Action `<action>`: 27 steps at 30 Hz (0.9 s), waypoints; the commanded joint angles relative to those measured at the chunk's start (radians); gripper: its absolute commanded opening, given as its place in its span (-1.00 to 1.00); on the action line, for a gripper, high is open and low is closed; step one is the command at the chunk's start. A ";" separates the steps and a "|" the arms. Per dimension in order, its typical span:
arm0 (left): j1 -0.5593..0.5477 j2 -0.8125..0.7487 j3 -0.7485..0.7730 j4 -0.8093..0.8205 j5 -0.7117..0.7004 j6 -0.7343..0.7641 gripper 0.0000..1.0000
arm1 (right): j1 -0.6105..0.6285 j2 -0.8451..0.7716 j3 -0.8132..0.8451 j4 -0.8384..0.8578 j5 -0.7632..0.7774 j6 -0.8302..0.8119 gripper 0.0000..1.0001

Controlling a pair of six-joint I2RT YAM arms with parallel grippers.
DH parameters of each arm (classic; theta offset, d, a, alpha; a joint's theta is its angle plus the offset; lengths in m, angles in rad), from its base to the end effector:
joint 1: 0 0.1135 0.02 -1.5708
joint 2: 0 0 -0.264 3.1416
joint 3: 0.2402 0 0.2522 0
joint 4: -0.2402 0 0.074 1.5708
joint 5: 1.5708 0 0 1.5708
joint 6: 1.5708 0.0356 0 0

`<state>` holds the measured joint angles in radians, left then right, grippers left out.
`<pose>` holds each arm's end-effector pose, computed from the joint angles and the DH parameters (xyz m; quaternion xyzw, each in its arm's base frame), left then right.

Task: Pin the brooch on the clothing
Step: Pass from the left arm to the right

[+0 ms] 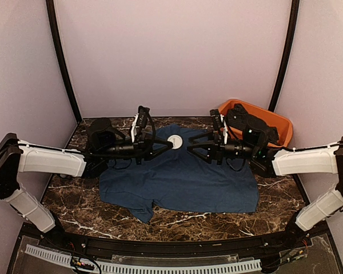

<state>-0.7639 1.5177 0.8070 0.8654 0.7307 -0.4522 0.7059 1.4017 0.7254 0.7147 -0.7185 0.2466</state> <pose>0.2219 -0.2455 0.2783 0.3624 0.5579 -0.5960 0.4496 0.2168 0.2156 0.2711 -0.3944 0.5744 0.5259 0.4877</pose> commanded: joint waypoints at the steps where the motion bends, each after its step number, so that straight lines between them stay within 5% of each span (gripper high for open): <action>1: -0.004 -0.035 -0.014 0.111 0.006 -0.042 -0.99 | 0.021 0.077 0.025 0.214 -0.028 0.168 0.03; 13: -0.005 -0.032 0.016 -0.029 -0.002 0.002 -0.99 | 0.040 0.084 0.097 0.146 -0.100 0.115 -0.03; 27: -0.005 -0.005 0.017 0.004 0.028 -0.039 -0.99 | 0.046 0.146 0.161 0.075 -0.126 0.107 -0.36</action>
<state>-0.7639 1.5089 0.8074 0.8547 0.7307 -0.4759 0.7403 1.5356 0.8490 0.8135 -0.8234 0.3668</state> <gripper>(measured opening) 0.021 0.338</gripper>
